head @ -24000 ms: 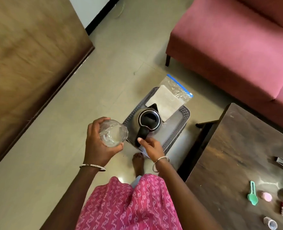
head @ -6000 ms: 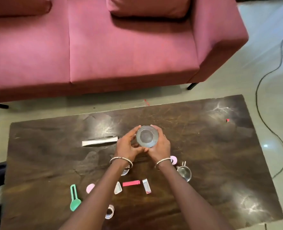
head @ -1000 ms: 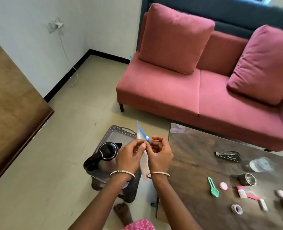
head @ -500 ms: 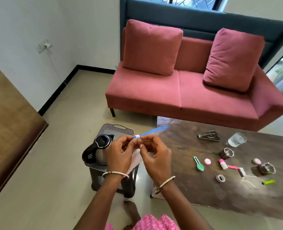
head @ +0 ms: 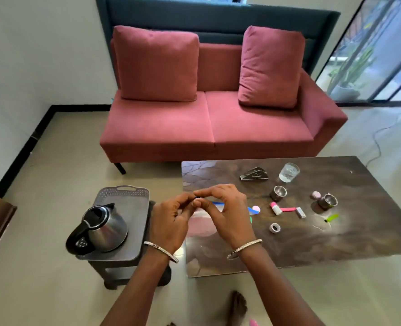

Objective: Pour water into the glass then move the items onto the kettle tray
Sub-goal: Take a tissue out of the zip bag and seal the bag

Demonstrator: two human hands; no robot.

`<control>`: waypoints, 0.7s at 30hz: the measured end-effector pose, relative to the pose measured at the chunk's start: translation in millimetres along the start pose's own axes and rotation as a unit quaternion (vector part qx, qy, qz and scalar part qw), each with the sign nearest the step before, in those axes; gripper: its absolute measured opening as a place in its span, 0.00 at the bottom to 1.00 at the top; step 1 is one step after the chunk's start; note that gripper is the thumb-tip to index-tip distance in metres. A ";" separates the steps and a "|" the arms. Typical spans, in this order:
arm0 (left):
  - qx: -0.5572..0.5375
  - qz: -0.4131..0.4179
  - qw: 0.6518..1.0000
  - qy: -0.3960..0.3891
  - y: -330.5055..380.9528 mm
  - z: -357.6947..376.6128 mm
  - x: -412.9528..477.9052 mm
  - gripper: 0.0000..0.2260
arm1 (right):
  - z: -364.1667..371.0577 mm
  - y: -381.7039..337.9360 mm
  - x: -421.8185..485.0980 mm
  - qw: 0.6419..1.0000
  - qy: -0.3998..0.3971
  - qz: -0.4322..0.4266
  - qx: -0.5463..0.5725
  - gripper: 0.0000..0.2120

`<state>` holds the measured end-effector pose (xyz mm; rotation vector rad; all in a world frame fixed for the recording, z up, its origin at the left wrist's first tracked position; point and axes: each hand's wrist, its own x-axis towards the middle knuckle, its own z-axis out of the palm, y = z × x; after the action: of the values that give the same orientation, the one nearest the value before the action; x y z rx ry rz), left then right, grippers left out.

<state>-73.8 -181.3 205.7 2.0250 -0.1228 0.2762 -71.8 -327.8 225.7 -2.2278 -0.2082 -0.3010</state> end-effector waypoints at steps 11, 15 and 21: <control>0.053 0.033 0.998 0.011 50.4 132.5 44.9 0.08 | -92.1 110.4 26.9 0.992 0.079 -0.017 -0.098 0.08; 0.019 -0.004 0.999 0.044 54.9 166.0 60.8 0.06 | -119.2 146.3 41.6 0.981 0.069 -0.051 -0.176 0.10; -0.035 -0.081 0.990 0.106 51.3 186.5 77.1 0.06 | -168.7 195.7 57.1 0.971 0.070 -0.059 -0.222 0.07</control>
<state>16.6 -368.1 188.6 1.9112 0.1626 0.3756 7.8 -578.6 198.7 -2.6263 -0.2133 -0.6173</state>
